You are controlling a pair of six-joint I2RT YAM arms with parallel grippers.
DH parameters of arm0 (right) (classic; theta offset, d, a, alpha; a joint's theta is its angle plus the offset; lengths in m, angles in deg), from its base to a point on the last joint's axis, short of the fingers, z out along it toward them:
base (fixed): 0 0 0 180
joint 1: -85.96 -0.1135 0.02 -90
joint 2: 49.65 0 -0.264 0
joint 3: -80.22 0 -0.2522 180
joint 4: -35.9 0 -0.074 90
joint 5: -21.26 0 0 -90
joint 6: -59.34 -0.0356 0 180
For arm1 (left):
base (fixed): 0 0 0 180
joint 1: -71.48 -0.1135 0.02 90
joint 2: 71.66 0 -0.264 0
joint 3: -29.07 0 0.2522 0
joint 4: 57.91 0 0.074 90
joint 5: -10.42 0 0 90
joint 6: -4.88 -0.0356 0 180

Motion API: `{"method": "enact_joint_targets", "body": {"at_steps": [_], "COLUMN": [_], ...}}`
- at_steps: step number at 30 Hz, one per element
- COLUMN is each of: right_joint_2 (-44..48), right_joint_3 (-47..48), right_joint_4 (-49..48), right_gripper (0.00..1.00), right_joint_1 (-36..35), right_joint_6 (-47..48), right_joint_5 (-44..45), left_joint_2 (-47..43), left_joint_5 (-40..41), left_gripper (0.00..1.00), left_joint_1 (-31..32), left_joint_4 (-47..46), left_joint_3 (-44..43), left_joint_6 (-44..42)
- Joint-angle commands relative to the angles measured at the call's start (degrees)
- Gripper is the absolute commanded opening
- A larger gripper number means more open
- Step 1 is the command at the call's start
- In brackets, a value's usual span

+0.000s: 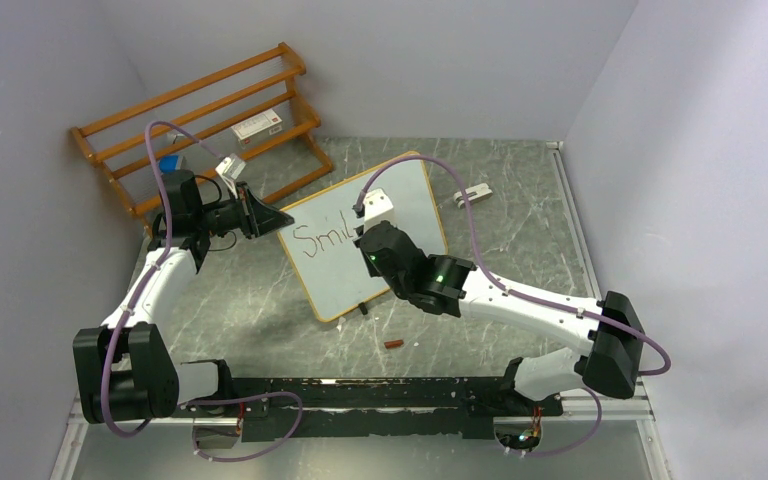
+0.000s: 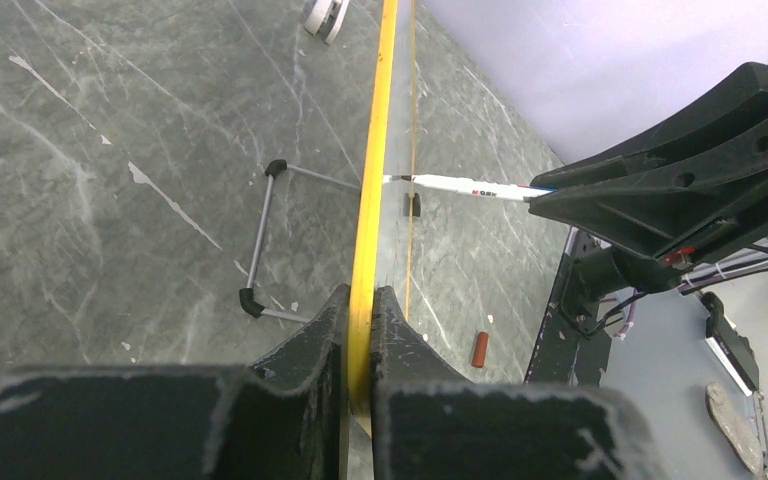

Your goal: Write a sentence on the whiteboard

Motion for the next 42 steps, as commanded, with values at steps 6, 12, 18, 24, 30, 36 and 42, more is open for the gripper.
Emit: {"method": "enact_joint_targets", "body": {"at_steps": [6,12,18,24,30,36,42], "right_joint_2": [0.38,0.24,0.03,-0.05,-0.45,-0.73,-0.99], "right_joint_3": [-0.32,-0.17,0.19,0.46,0.85,1.04,1.15], "right_joint_4": [0.33,-0.95,-2.21,-3.33,-4.07,-4.26,-3.97], "right_gripper": [0.00,0.00,0.00,0.00,0.00,0.00,0.00], "right_joint_1": [1.03,1.09,1.12,1.16,1.11,1.17,1.15], "right_joint_6": [-0.19,0.27,0.78,1.52,1.97,2.35,2.50], "right_joint_5": [3.20,3.42,3.68,3.25,1.99,0.66,-0.24], "left_joint_2": [1.32,1.32,1.40,1.42,1.50,1.51,1.47], "left_joint_5": [4.65,4.59,4.57,4.50,4.54,4.46,4.56], "left_gripper": [0.05,0.05,0.05,0.05,0.05,0.05,0.05], "left_joint_1": [-0.87,-0.85,-0.87,-0.85,-0.86,-0.87,-0.85], "left_joint_4": [1.95,1.88,1.77,1.77,1.68,1.63,1.69], "left_joint_3": [-0.09,-0.11,-0.12,-0.13,-0.12,-0.14,-0.10], "left_joint_6": [-5.30,-5.26,-5.22,-5.22,-5.14,-5.07,-5.17]}}
